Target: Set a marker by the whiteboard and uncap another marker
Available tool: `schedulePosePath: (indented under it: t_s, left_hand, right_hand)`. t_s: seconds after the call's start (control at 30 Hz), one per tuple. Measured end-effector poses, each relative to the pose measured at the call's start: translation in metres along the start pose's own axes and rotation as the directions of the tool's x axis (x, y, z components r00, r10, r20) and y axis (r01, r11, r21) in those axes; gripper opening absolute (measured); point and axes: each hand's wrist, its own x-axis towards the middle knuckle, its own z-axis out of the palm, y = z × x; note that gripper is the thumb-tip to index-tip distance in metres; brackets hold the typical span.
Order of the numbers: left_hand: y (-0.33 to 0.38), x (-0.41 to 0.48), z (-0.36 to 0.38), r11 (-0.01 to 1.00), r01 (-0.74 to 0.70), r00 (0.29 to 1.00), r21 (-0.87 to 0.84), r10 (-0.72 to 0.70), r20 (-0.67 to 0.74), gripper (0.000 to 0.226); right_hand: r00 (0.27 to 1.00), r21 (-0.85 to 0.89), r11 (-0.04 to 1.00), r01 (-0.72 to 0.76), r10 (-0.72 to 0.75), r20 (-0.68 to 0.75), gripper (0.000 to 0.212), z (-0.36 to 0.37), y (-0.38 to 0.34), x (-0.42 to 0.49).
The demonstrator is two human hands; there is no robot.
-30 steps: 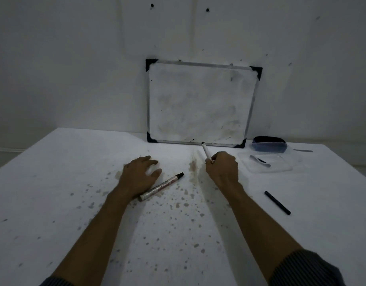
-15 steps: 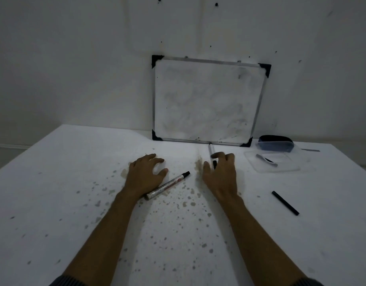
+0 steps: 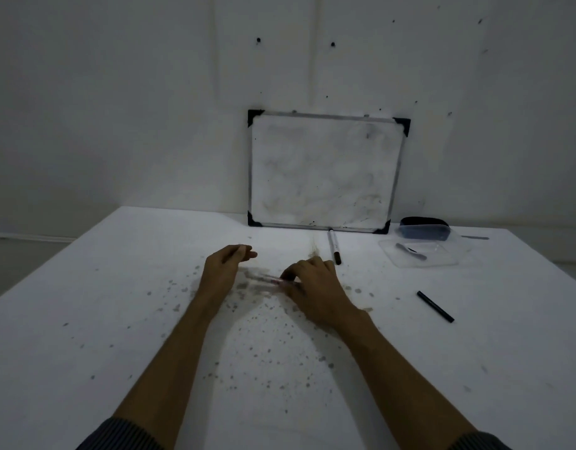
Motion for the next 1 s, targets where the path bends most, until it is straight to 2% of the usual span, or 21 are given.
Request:
schedulePosePath:
  t_s: [0.13, 0.2, 0.27, 0.37, 0.47, 0.6, 0.7, 0.77, 0.83, 0.9, 1.0]
  left_hand:
    - [0.010, -0.027, 0.015, 0.994, -0.084, 0.993, -0.075, 0.090, 0.080, 0.025]
    - [0.021, -0.036, 0.031, 0.985, -0.154, 0.976, -0.073, 0.163, 0.146, 0.027]
    - [0.024, -0.044, 0.046, 0.971, -0.238, 0.945, 0.002, 0.232, 0.230, 0.022]
    - [0.017, -0.055, 0.061, 0.967, -0.255, 0.919, 0.020, 0.235, 0.317, 0.015]
    - [0.013, -0.064, 0.069, 0.980, -0.201, 0.903, 0.010, 0.181, 0.389, 0.013]
    - [0.013, -0.069, 0.077, 0.980, -0.199, 0.895, -0.012, 0.186, 0.405, 0.017]
    - [0.010, -0.068, 0.074, 0.925, -0.352, 0.860, 0.144, 0.258, 0.440, 0.026]
    - [0.010, -0.065, 0.071, 0.820, -0.492, 0.815, 0.293, 0.316, 0.485, 0.030]
    - [0.012, -0.062, 0.072, 0.752, -0.558, 0.796, 0.351, 0.366, 0.482, 0.035]
    - [0.013, -0.062, 0.077, 0.779, -0.511, 0.835, 0.363, 0.350, 0.425, 0.042]
    - [0.012, -0.058, 0.082, 0.863, -0.309, 0.917, 0.400, 0.159, 0.366, 0.056]
  right_hand:
    - [0.980, 0.238, 0.951, -0.197, 0.182, 0.087, 0.029, -0.023, 0.005, -0.022]
    - [0.972, 0.330, 0.914, -0.235, 0.221, 0.081, 0.027, -0.037, 0.010, -0.038]
    - [0.967, 0.406, 0.879, -0.251, 0.250, 0.057, 0.024, -0.049, 0.014, -0.053]
    - [0.947, 0.509, 0.805, -0.305, 0.315, 0.069, 0.022, -0.058, 0.026, -0.074]
    - [0.949, 0.421, 0.851, -0.314, 0.284, 0.134, 0.031, -0.061, 0.029, -0.082]
    - [0.975, 0.300, 0.931, -0.207, 0.169, 0.148, 0.033, -0.053, 0.023, -0.074]
    - [0.980, 0.301, 0.934, -0.193, 0.167, 0.110, 0.037, -0.049, 0.021, -0.072]
    - [0.974, 0.340, 0.915, -0.218, 0.185, 0.129, 0.036, -0.049, 0.020, -0.073]
    - [0.974, 0.381, 0.898, -0.221, 0.181, 0.139, 0.034, -0.049, 0.018, -0.073]
    - [0.984, 0.362, 0.915, -0.179, 0.156, 0.090, 0.034, -0.048, 0.017, -0.073]
    - [0.994, 0.090, 0.991, -0.097, 0.101, -0.040, 0.042, -0.045, 0.014, -0.076]
